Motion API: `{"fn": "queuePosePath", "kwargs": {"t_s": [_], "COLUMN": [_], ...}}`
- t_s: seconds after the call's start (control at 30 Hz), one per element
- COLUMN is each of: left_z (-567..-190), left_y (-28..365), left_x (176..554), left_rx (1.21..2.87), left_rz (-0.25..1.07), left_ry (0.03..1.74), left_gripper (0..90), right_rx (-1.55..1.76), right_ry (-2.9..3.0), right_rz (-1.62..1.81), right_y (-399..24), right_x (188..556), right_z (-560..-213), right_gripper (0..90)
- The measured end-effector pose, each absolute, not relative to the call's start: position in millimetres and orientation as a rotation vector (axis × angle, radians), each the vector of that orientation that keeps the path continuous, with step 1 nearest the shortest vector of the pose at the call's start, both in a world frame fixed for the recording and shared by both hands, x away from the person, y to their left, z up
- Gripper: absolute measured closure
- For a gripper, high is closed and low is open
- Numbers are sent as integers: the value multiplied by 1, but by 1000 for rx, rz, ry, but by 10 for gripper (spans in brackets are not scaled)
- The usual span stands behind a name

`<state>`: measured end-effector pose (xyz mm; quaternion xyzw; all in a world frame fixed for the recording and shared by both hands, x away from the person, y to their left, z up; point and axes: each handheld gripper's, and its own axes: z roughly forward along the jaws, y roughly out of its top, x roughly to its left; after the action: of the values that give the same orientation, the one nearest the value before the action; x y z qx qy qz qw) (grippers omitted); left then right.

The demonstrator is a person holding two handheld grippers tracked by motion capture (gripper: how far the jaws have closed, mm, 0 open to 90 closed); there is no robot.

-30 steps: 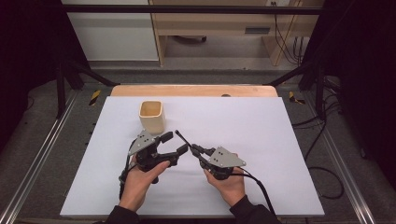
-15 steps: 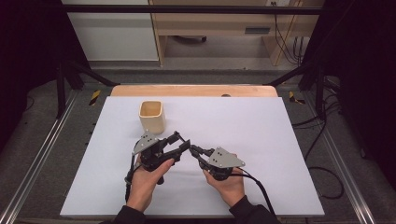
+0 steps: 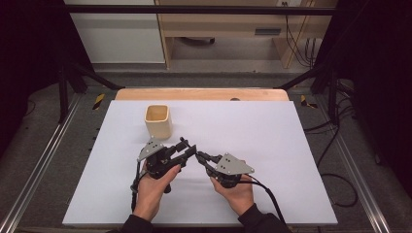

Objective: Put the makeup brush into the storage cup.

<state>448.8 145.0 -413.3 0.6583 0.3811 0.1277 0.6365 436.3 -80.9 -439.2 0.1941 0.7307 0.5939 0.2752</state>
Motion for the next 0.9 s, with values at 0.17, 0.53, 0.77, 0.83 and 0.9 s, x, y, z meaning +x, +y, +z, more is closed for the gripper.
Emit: {"fn": "queuePosePath", "kwargs": {"t_s": [0.17,0.53,0.77,0.83,0.9], "left_z": [-414,-420,-420,-420,-421], "left_y": [146,147,148,149,148], "left_x": [449,447,447,447,447], "left_rx": [1499,1487,1481,1474,1470], "left_rz": [284,240,228,218,210], "left_ry": [876,870,878,884,887], "left_gripper": [589,696,776,795,804], "right_rx": [526,525,525,524,522], "right_ry": [1964,1979,1987,1988,1990], "right_rz": [1607,1611,1608,1608,1608], "right_y": [-81,-79,-78,-78,-78], "right_x": [437,436,436,436,436], "right_z": [-439,-441,-443,-443,-443], "right_gripper": [838,838,838,838,837]}}
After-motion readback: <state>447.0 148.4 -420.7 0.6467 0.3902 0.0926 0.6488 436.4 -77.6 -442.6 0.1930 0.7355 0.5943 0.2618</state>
